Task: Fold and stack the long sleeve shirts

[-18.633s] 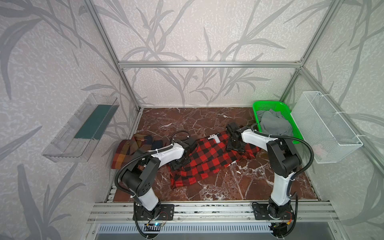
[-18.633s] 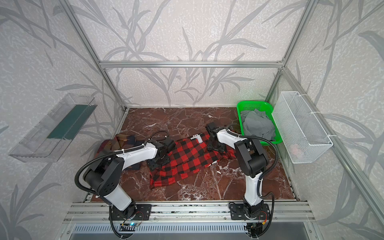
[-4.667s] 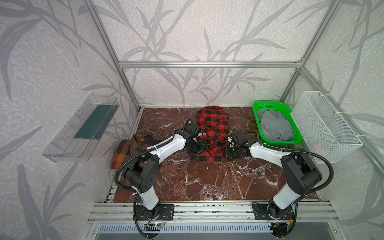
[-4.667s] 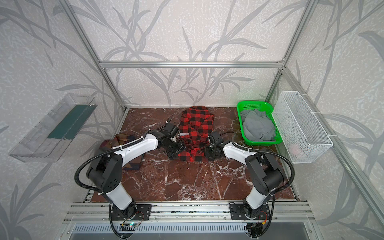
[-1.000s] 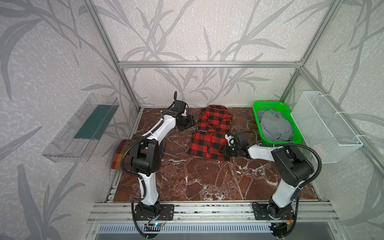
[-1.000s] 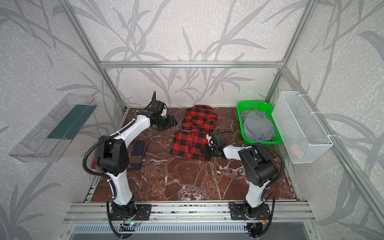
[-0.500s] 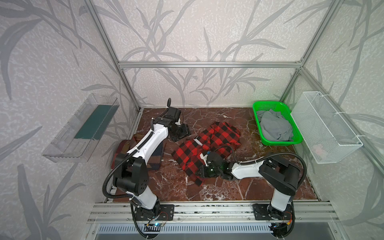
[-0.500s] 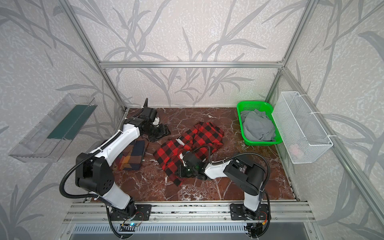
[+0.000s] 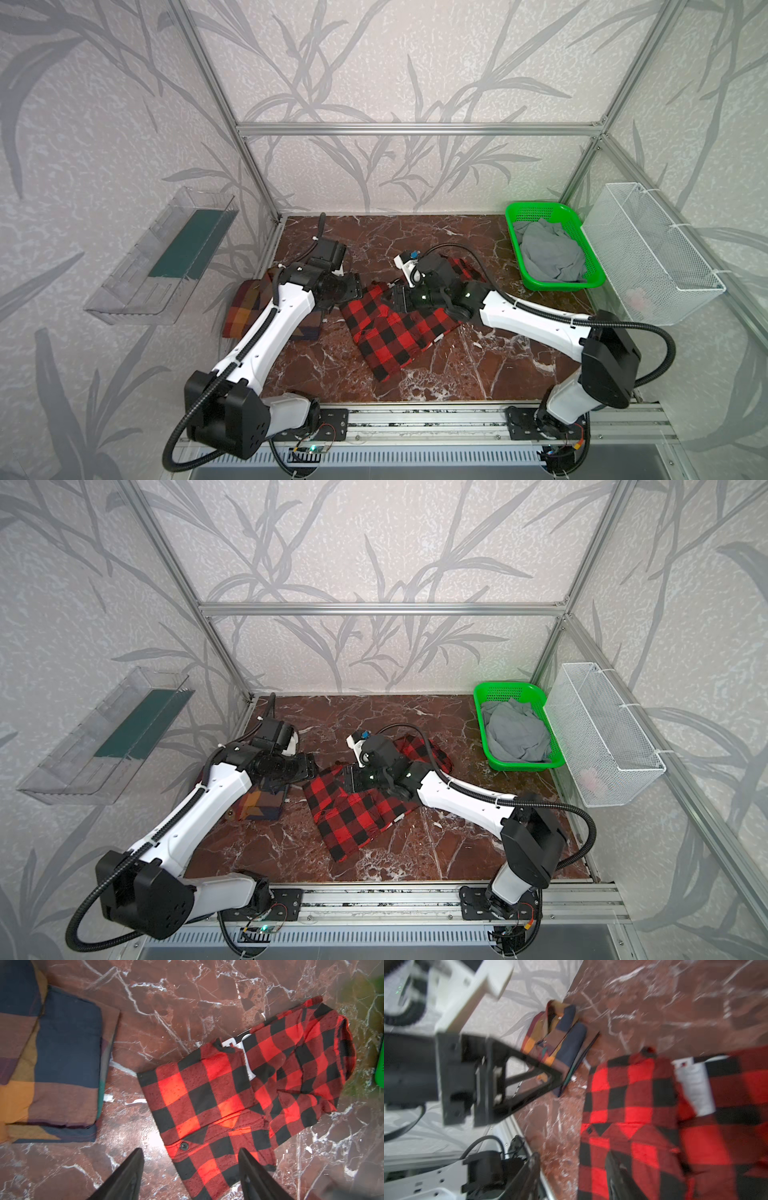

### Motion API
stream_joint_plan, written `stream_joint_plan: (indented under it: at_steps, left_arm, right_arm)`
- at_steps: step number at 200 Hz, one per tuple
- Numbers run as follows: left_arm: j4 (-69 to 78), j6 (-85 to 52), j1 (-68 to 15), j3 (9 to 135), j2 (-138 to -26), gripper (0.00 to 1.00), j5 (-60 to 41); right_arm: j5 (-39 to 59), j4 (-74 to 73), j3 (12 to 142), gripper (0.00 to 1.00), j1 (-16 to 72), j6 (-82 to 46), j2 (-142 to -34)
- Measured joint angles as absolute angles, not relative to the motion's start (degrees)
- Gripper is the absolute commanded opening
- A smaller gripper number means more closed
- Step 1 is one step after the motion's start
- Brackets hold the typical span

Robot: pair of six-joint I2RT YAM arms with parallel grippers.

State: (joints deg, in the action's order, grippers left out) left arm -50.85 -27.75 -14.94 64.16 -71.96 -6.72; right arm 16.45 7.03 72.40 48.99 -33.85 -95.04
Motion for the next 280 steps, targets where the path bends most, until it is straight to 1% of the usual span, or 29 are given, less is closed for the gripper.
stream_joint_plan:
  at_steps: [40,79,93,109,129,155,188,199,210,227,230,241,245,280]
  left_arm:
    - [-50.83,-26.52,-14.92,61.06,-69.14,0.72,-4.45]
    - [-50.72,-26.11,-14.87,60.88,-69.10,0.72,-3.75]
    - [-50.70,-26.00,-14.87,60.88,-69.19,0.72,-3.60]
    - [-50.68,-25.89,-14.83,60.88,-69.25,0.72,-3.51]
    - [-50.61,-25.85,-14.81,60.88,-69.52,0.72,-3.57]
    - [-50.22,-25.65,-14.79,60.60,-69.65,0.71,-4.43]
    - [-49.41,-25.65,-14.76,60.23,-70.08,0.71,-5.72]
    - [-49.21,-25.65,-14.76,60.20,-70.24,0.71,-6.04]
    - [-49.15,-25.65,-14.76,60.10,-70.28,0.71,-6.15]
    - [-49.01,-25.67,-14.76,59.83,-70.28,0.71,-6.26]
    - [-49.01,-25.65,-14.76,59.77,-70.28,0.71,-6.31]
    - [-49.06,-25.65,-14.76,59.70,-70.30,0.70,-6.39]
    - [-49.01,-25.65,-14.76,59.70,-70.30,0.70,-6.48]
    - [-48.82,-25.65,-14.76,59.70,-70.61,0.70,-7.14]
  right_arm:
    - [16.73,14.87,82.15,0.55,46.92,-25.10,-108.18]
    - [18.48,18.87,88.03,0.55,45.54,-21.41,-118.98]
    - [18.70,18.92,88.49,0.55,44.64,-20.82,-120.60]
    - [19.07,18.92,88.60,0.52,43.64,-20.10,-121.56]
    - [20.01,18.68,88.79,0.52,42.46,-19.77,-122.02]
    - [22.04,15.62,87.81,0.46,41.63,-19.68,-121.99]
    - [26.70,11.09,85.56,0.47,41.30,-20.27,-121.99]
    - [27.92,9.85,85.27,0.42,41.30,-20.64,-121.99]
    - [28.75,8.80,85.23,0.29,41.30,-21.02,-122.02]
    - [29.65,7.44,85.23,0.14,41.34,-21.41,-122.02]
    - [29.69,7.25,85.23,0.09,41.34,-21.54,-122.02]
    - [29.76,6.00,84.62,0.02,41.21,-21.65,-121.91]
    - [29.69,5.43,84.16,0.00,41.10,-21.96,-121.78]
    - [29.47,1.48,77.12,0.00,38.57,-24.27,-119.55]
